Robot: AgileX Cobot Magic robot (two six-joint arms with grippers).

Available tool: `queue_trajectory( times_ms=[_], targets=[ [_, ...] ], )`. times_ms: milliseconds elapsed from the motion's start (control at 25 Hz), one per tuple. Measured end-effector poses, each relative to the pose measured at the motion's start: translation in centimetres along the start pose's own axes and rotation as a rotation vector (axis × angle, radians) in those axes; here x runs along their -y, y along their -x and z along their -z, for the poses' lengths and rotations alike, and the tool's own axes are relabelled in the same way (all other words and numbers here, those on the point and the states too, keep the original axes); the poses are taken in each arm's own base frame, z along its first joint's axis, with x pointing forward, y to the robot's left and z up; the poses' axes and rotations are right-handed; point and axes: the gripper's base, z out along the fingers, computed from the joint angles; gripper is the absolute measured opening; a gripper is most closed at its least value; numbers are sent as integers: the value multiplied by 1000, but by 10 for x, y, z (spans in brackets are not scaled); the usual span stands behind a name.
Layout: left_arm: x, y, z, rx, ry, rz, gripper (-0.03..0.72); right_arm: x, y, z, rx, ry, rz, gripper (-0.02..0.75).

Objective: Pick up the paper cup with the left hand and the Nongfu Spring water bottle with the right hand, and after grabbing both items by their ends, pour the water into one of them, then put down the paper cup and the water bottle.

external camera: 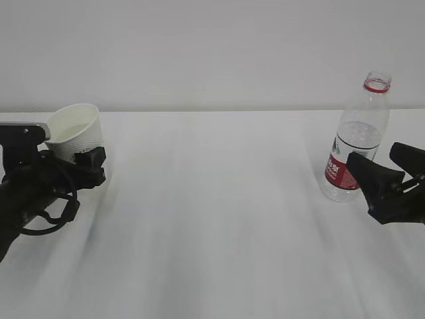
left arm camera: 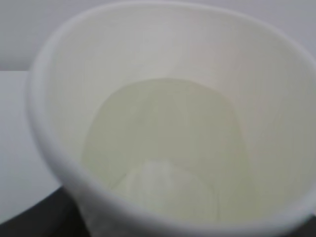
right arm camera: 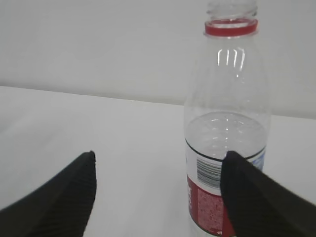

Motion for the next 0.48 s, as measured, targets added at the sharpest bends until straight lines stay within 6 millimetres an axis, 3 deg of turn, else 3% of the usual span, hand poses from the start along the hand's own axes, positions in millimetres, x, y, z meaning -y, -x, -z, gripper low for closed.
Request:
queue_trajectory(
  times_ms=[480],
  targets=[
    [-3, -17, -3, -52, 9, -7, 489, 1, -4, -1, -16, -6, -7, 589]
  ],
)
